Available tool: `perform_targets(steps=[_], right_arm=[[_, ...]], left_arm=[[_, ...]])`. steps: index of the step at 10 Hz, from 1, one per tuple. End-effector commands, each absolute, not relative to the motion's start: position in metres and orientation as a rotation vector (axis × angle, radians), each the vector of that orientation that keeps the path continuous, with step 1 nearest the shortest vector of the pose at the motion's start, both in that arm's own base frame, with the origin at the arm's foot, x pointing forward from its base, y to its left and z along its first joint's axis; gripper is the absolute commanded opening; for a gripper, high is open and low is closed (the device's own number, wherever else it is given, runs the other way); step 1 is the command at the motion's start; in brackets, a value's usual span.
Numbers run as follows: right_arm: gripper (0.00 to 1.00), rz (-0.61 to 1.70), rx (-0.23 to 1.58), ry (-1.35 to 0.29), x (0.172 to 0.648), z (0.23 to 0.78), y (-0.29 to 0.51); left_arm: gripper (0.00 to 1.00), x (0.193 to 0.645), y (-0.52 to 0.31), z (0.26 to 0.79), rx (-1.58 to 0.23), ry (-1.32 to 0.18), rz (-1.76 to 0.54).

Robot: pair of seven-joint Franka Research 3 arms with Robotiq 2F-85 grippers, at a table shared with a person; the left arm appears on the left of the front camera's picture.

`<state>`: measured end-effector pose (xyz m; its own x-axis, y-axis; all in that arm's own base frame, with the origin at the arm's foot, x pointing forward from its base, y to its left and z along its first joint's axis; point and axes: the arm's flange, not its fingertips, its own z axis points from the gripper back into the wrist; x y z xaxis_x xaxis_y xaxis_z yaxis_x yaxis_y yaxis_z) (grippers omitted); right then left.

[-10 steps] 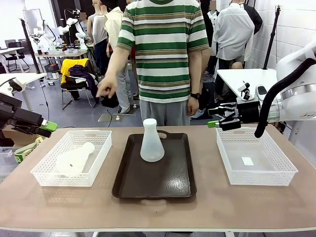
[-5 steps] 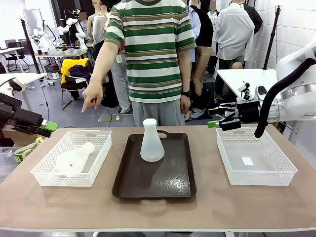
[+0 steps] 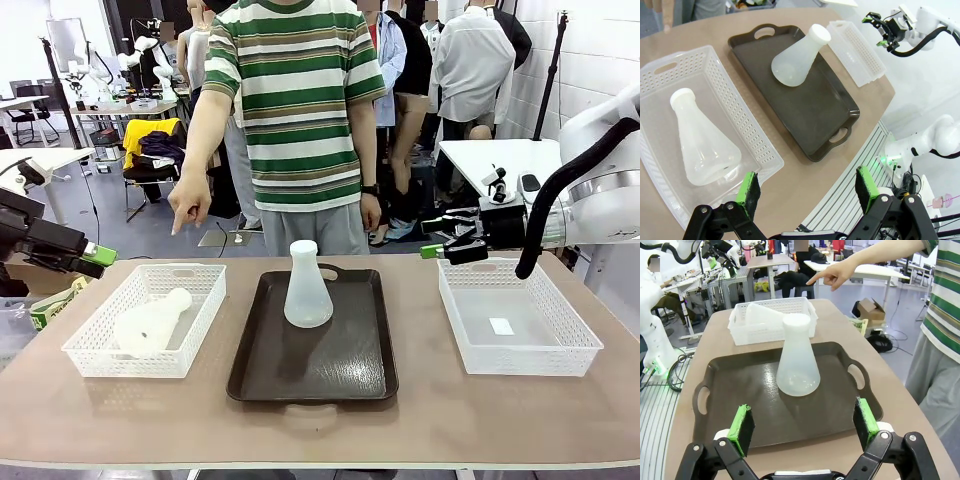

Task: Prepare the laboratory tools.
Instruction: Pick up the Big flask that the person points to.

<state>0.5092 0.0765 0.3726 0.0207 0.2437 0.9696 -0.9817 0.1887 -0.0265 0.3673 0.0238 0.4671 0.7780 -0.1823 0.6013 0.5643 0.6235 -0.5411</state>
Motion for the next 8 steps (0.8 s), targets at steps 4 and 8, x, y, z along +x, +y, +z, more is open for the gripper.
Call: perform_targets(steps=[4,8], right_arm=[[1.0,1.177,0.882,-1.103,0.509,0.373,0.075],[1.0,1.177,0.882,-1.103,0.509,0.373,0.075]], left_arm=[[1.0,0.368,0.025,0.465,-0.809,-0.553,-0.466],[1.0,0.372,0.013,0.475,-0.708,-0.537,-0.438]])
